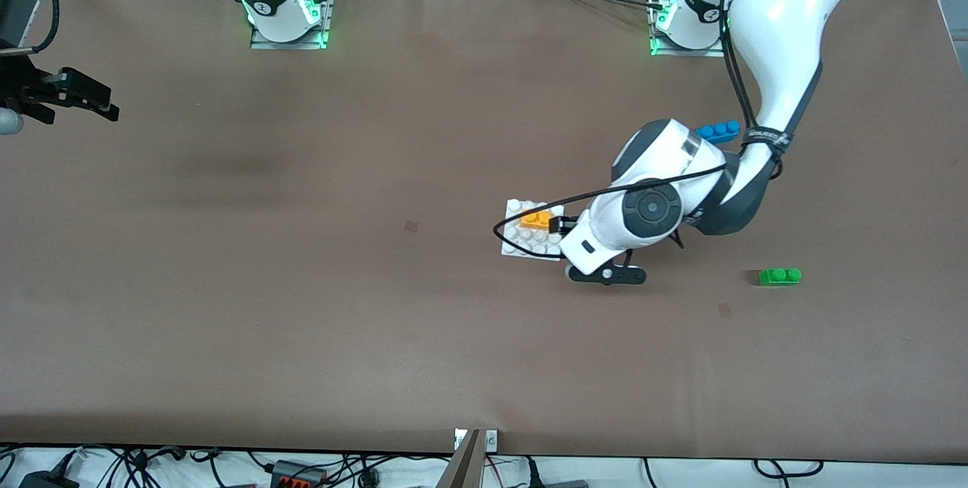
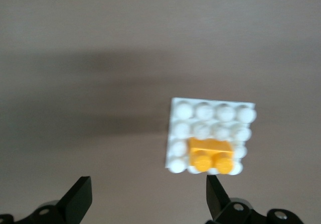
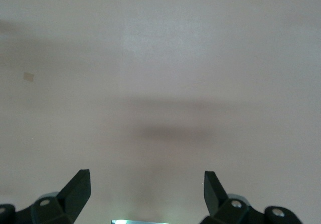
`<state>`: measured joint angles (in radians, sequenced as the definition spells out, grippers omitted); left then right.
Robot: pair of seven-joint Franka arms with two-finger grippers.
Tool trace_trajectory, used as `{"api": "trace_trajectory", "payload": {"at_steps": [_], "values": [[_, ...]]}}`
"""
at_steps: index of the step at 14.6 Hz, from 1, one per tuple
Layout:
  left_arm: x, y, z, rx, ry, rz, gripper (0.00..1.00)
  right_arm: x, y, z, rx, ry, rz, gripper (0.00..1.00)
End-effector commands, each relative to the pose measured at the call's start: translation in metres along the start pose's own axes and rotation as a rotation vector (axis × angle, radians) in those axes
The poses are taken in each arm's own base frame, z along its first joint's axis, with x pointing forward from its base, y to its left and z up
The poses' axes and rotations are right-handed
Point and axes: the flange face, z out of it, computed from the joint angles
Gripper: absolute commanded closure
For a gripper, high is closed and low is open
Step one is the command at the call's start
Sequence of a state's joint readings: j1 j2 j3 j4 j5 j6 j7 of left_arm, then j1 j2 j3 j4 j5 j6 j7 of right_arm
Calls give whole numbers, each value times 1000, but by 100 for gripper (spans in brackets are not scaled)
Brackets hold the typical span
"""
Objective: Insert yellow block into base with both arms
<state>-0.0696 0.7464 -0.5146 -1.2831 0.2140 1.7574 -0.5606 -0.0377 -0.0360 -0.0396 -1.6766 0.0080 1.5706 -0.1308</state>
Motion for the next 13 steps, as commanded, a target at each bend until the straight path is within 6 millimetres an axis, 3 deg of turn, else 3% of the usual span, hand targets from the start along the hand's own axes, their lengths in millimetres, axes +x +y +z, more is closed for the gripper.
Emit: {"api": "trace_trajectory", "payload": {"at_steps": [1,4,7,10,13], "values": [[0,-51,-34,40,-20,-17,0,0,-2,-4,-2,-4,3,0],[-8,-96,-69,81,-9,3,0,0,-2,-5,-2,-1,3,0],[-4,-140,-87,73,6,17,0,0,-2,-5,-2,-2,3,0],[-21,-174,-99,53,29,16,0,0,-2,-5,-2,-1,3,0],[-49,-210,-128,43,57,25,0,0,-2,-5,-2,-1,3,0]]}}
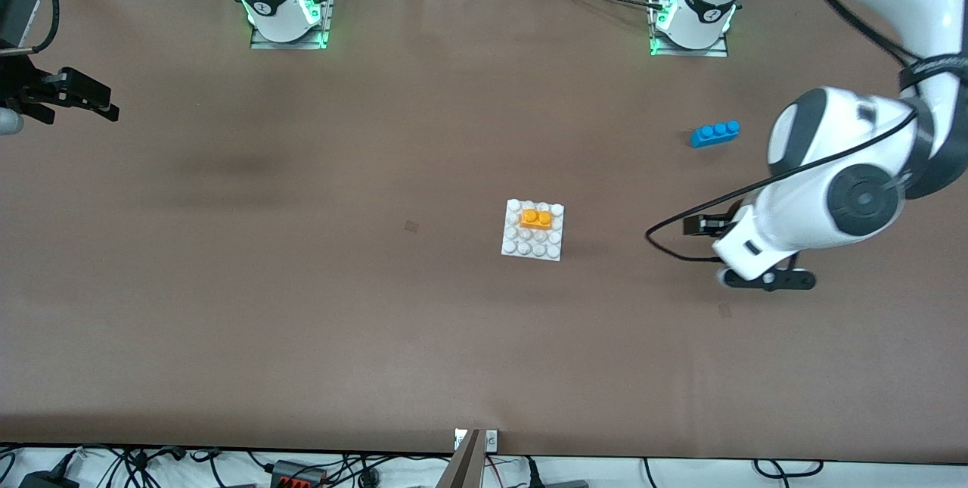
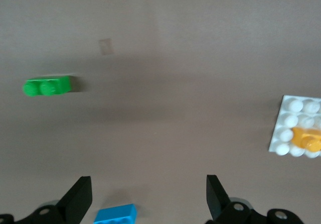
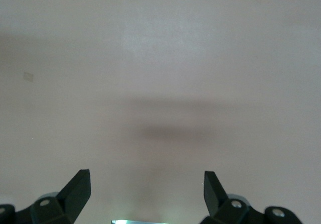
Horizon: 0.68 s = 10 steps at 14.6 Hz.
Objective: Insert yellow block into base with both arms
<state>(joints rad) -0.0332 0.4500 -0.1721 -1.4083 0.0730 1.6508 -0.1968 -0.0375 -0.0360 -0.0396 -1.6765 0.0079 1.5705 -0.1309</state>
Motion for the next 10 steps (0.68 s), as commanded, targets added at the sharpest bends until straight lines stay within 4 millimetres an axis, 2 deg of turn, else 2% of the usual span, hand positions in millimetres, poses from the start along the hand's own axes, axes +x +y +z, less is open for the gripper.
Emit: {"api": "trace_trajectory", "payload": {"at_steps": [1,2,4,5,8,10], "values": [[-51,-32,-33,-21,39,3,0,0,-2,-5,-2,-2,3,0],[-62,-36,-39,-21,47,31,0,0,-2,-5,-2,-2,3,0],[-72,-58,-60,-34,73,65,0,0,-2,-5,-2,-1,3,0],[-78,-63,-63,-39,61,65,0,0,-2,-5,-2,-1,3,0],[-103,-65,-83,-47,75,37,0,0,-2,-5,-2,-1,3,0],[-118,-66,-85,-46,84,32,0,0,-2,-5,-2,-1,3,0]]}}
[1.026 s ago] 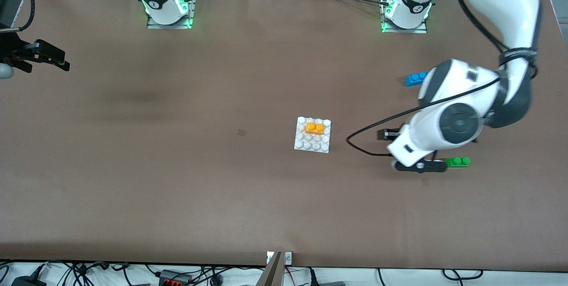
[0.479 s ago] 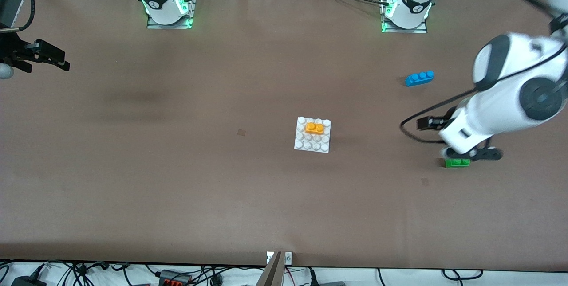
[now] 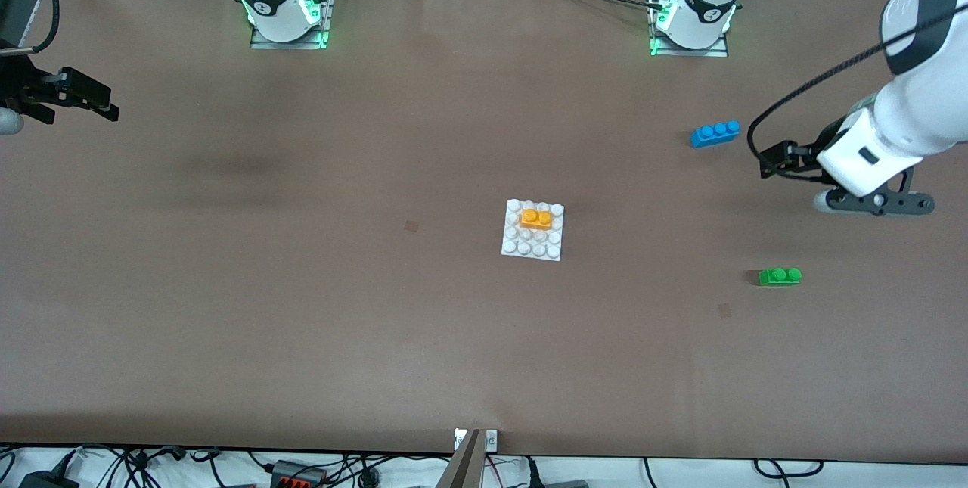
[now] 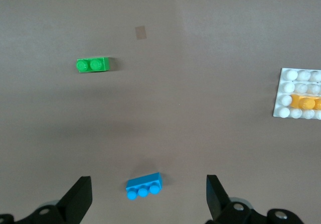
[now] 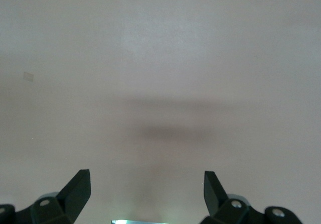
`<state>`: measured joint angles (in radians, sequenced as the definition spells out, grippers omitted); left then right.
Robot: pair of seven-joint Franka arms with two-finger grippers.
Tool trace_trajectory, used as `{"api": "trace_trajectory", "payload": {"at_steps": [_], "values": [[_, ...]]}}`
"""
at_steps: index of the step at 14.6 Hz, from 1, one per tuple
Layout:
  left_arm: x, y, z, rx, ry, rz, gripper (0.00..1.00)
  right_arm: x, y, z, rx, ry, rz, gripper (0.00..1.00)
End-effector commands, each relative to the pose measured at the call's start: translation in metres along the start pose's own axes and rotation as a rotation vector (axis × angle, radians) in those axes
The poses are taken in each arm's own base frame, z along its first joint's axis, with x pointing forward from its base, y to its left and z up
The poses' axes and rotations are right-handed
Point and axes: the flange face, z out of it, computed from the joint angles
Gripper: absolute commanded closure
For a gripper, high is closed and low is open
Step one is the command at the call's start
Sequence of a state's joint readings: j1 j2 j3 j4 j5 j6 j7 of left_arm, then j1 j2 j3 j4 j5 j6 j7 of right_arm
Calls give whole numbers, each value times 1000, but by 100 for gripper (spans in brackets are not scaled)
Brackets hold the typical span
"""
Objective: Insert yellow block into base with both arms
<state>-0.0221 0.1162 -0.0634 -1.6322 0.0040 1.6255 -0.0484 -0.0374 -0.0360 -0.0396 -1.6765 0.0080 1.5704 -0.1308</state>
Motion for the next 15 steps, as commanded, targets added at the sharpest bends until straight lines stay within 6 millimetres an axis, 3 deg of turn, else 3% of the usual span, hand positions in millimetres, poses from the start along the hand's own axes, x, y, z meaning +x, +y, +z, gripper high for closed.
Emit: {"api": "trace_trajectory", "payload": {"at_steps": [1,15], "values": [[-27,-1,-8,-18,15,3,0,0,-2,-5,-2,-1,3,0],[-21,1,-8,-20,24,24,0,0,-3,-5,-4,-1,0,0]]}}
